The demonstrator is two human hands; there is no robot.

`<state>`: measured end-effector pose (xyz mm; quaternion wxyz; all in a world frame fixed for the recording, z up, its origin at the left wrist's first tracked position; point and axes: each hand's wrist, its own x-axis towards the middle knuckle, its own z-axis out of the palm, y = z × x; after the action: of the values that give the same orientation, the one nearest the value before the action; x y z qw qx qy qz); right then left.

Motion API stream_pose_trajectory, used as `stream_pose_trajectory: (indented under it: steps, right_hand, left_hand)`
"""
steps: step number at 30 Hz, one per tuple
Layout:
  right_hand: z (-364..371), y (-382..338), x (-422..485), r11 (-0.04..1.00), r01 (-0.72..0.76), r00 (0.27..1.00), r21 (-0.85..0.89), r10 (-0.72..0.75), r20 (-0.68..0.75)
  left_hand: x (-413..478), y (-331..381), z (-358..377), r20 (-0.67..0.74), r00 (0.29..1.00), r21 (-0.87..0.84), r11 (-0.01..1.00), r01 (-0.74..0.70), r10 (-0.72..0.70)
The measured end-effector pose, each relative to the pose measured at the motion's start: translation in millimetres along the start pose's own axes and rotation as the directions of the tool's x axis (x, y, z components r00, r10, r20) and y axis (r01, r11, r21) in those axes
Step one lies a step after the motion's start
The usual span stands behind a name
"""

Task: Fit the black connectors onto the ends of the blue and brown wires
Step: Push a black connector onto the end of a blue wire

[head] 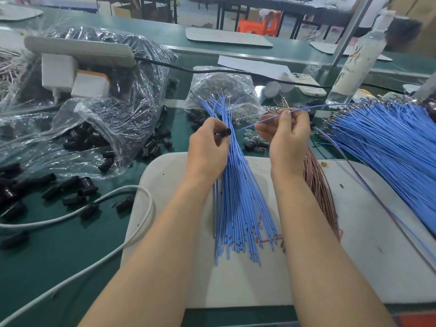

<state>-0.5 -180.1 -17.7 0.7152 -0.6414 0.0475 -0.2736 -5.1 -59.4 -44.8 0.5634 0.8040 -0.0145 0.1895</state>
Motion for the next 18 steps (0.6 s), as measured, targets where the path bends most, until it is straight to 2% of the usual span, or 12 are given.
stream_pose_trajectory:
  steps: [11,18]
  right_hand:
    - [6,-2,-10,0.991,0.111,0.993,-0.071,-0.107,0.058]
    - [7,2,-12,0.944,0.238,0.969,-0.229,-0.216,0.116]
  left_hand:
    - [-2,2,0,0.018,0.999,-0.024,0.999,0.032,-0.031]
    - [-3,4,1,0.063,0.998,0.040,0.999,-0.014,0.012]
